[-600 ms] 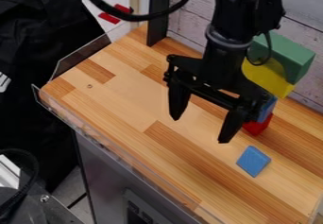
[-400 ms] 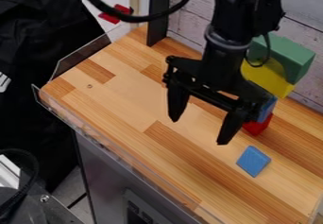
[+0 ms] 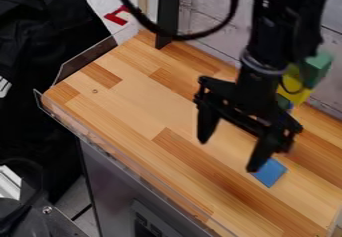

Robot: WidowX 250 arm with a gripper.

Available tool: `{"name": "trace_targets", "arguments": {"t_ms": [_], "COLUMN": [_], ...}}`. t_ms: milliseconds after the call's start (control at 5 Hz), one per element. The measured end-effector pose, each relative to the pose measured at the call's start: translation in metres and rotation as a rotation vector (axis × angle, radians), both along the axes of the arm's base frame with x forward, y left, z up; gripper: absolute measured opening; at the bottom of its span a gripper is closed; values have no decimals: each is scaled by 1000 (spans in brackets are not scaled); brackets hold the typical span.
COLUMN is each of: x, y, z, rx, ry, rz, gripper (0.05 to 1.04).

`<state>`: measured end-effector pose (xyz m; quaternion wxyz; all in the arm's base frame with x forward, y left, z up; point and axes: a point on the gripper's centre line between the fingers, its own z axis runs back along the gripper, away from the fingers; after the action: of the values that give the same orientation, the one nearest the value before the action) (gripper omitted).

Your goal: Put the blue triangle on top of the green arch

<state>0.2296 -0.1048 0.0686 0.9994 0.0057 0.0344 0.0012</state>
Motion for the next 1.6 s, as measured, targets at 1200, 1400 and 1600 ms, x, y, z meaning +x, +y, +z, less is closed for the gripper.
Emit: {"name": "trace_targets", "arguments": {"t_ms": [1200, 1400, 1600], "x": [25, 34, 39], "y": [-26, -23, -20], "z": [-51, -59, -61], "rx": [-71, -57, -60], "ry": [-39, -40, -59], "rz": [-71, -61, -44], "gripper": [999, 999, 999]}}
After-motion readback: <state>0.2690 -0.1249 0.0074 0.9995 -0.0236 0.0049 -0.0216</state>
